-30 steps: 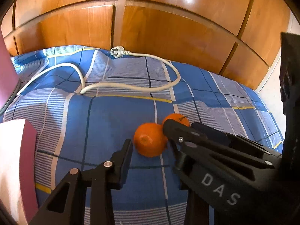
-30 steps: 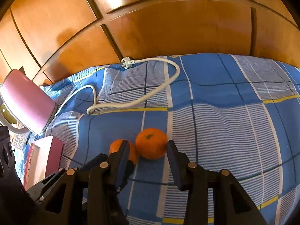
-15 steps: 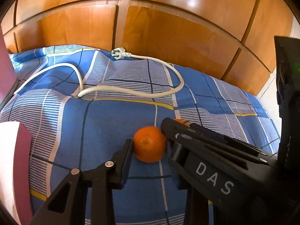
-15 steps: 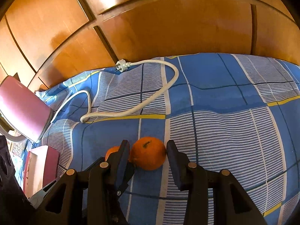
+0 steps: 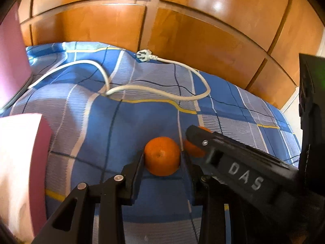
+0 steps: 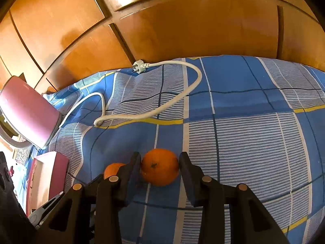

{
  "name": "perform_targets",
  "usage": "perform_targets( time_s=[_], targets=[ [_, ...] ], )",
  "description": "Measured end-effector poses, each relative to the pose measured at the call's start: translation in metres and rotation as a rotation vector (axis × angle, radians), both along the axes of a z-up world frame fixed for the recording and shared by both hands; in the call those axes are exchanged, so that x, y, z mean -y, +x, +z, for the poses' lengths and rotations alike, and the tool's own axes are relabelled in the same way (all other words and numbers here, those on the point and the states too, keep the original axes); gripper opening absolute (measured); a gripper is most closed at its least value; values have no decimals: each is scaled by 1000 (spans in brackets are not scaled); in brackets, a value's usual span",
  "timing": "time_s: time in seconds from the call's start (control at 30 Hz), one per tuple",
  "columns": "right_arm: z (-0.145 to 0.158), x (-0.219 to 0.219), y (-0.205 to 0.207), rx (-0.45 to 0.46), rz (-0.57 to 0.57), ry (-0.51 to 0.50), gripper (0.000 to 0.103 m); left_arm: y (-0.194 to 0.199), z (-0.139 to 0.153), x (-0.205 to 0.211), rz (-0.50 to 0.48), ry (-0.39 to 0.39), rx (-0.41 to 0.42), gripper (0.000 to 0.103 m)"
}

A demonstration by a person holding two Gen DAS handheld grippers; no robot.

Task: Organize fruits
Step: 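Grasp one mandarin with the right tool while the left tool grasps the other, then lift both mandarins and carry them toward the pink tray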

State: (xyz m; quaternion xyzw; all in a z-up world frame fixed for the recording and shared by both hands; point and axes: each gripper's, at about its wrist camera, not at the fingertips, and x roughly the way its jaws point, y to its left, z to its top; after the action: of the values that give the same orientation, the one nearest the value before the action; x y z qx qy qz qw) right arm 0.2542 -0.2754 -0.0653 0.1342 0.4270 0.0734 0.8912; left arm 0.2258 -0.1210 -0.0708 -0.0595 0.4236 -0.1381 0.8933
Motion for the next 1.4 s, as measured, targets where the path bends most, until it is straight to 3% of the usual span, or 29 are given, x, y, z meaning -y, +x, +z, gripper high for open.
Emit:
perform_targets(
  time_s=[0.23, 0.7, 0.9, 1.07, 1.27, 1.33, 1.4],
  targets=[
    [2, 9, -24, -15, 1, -19, 39, -27, 2, -13, 9, -8, -32, 35],
    [3, 35, -127, -34, 8, -119, 38, -104, -1, -17, -44, -13, -55, 36],
    [-12, 30, -127, -59, -7, -140, 38, -99, -9, -13, -58, -16, -54, 42],
    [-14, 34, -126, -20, -39, -125, 39, -98, -13, -3, -59, 32, -23, 42],
    [-14, 38, -121, -9, -60, -129, 47, -100, -18, -3, -70, 37, 7, 42],
    [-14, 36, -117, -2, -71, -149, 54, -101, -18, -1, -71, 50, 16, 42],
    [-14, 33, -114, 8, -72, -184, 68, -103, -18, 0, -72, 64, 27, 42]
  ],
)
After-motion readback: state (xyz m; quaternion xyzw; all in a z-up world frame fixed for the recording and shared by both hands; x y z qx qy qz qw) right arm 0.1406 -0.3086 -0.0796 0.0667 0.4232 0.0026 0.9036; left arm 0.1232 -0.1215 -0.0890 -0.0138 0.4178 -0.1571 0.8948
